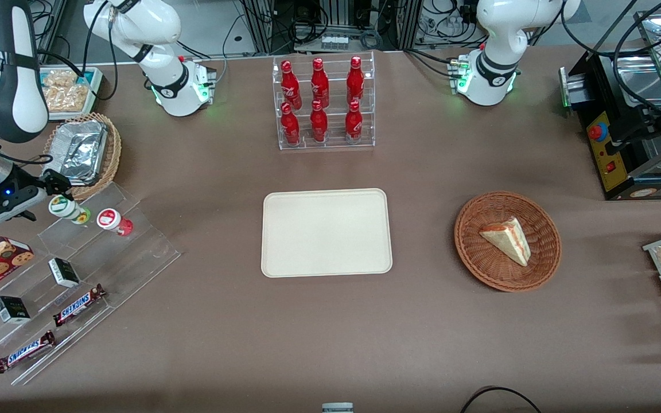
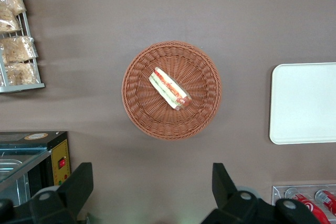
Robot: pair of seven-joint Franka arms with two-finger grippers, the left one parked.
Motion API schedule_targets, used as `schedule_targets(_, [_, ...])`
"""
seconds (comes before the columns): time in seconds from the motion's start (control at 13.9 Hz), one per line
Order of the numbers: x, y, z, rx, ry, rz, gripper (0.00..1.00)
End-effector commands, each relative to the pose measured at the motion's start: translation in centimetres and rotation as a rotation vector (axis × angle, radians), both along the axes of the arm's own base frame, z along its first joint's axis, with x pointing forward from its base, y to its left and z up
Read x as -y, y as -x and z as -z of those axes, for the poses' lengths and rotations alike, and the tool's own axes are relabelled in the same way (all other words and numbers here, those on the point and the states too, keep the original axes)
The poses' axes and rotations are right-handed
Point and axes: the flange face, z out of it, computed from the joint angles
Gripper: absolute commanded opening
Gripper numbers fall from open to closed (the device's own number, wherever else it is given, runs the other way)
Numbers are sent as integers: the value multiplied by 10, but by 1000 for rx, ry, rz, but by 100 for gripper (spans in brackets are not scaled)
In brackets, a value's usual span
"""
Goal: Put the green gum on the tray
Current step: 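Close the right gripper around the green-lidded gum container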
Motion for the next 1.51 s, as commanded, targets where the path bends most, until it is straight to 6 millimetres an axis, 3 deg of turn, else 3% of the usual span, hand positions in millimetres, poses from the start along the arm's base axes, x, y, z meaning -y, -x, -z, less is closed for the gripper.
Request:
schedule_targets(0.0, [2, 9, 5, 20, -9, -2, 99])
schedule_targets(0.43, [12, 12, 22, 32, -1, -16, 99])
schedule_targets(1.29, [10, 8, 36, 25, -14, -10, 97])
schedule_targets(1.37, [10, 8, 36, 27, -14, -10, 94])
schedule_targets(1.44, [9, 7, 36, 25, -14, -12, 84])
